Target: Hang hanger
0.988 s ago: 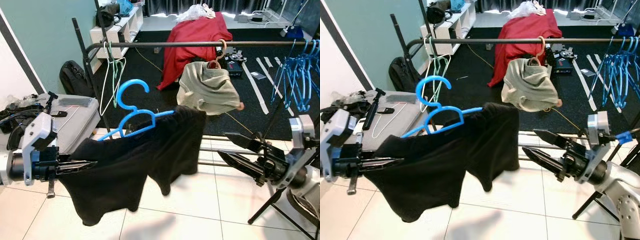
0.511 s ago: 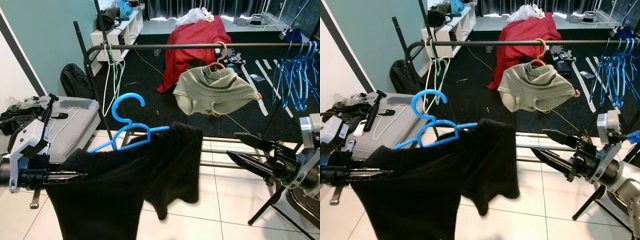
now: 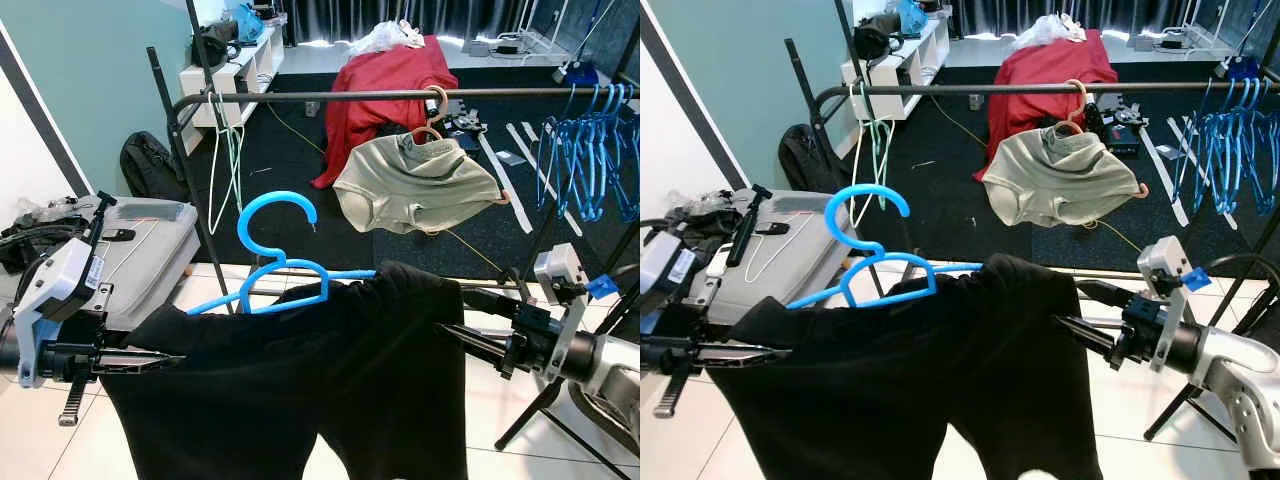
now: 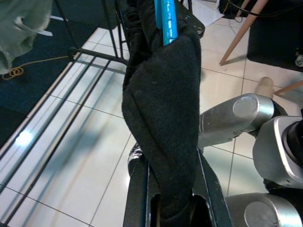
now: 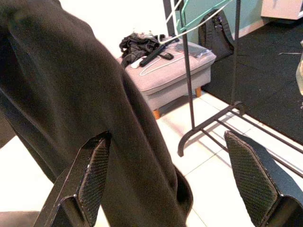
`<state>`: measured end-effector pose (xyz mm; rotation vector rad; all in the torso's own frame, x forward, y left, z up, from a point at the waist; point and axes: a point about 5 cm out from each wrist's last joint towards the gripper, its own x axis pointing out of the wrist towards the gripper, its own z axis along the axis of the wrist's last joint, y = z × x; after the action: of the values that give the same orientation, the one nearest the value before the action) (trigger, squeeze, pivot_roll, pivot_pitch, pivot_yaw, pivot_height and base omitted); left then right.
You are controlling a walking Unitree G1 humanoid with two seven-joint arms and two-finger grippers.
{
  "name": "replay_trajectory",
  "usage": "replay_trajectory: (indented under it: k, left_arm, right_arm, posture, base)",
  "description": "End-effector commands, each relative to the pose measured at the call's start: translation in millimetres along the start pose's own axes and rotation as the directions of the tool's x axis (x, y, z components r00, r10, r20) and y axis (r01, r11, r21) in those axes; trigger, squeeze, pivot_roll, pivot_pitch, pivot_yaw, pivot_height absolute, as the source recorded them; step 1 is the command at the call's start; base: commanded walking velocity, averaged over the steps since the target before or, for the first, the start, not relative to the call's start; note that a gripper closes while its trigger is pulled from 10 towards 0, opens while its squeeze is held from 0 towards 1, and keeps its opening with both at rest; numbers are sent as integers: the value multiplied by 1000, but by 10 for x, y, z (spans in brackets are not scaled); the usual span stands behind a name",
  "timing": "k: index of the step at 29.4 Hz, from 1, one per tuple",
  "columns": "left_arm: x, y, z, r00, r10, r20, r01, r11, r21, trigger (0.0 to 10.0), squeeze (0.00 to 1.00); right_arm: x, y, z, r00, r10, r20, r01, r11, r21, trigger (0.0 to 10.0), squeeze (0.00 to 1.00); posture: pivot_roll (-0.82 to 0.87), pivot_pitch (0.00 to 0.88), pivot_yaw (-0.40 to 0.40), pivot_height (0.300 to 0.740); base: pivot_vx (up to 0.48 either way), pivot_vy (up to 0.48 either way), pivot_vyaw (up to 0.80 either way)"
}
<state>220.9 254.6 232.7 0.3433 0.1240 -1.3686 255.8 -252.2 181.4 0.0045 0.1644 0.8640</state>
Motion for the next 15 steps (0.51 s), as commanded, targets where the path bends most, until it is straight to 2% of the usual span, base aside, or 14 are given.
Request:
replay_trajectory:
  k: [1, 2, 4, 5, 15]
  left_arm:
    - [-63, 2, 124, 1000, -2, 0, 2, 999, 42, 10000, 0]
    - [-60, 0, 133, 1000, -4, 2, 4, 999, 46, 10000, 0]
    - [-60, 0, 133, 1000, -4, 2, 4, 999, 46, 10000, 0]
    - [-53, -3, 145, 1000, -8, 12, 8, 999, 50, 10000, 0]
    - [-28, 25, 178, 999, -5, 45, 2, 998, 63, 10000, 0]
  right_arm:
    - [37, 7, -17, 1000, 6, 2, -6, 1000, 0, 7490, 0]
    - [43, -2, -16, 1000, -1, 7, 1, 1000, 1, 5961, 0]
    - [43, -2, -16, 1000, -1, 7, 1, 1000, 1, 5961, 0]
    - [48, -9, -14, 1000, -6, 14, 6, 1000, 4, 0, 0]
    - [51, -22, 5, 999, -19, 42, 19, 1000, 5, 0, 0]
  posture:
    - [-133, 0, 62, 731]
    - [-130, 0, 59, 731]
    - [-130, 0, 59, 731]
    - [-130, 0, 59, 731]
    - [-134, 0, 63, 731]
  base:
    - [0, 0, 0]
    - [0, 0, 0]
    - [0, 0, 0]
    - [0, 0, 0]
    - [0, 0, 0]
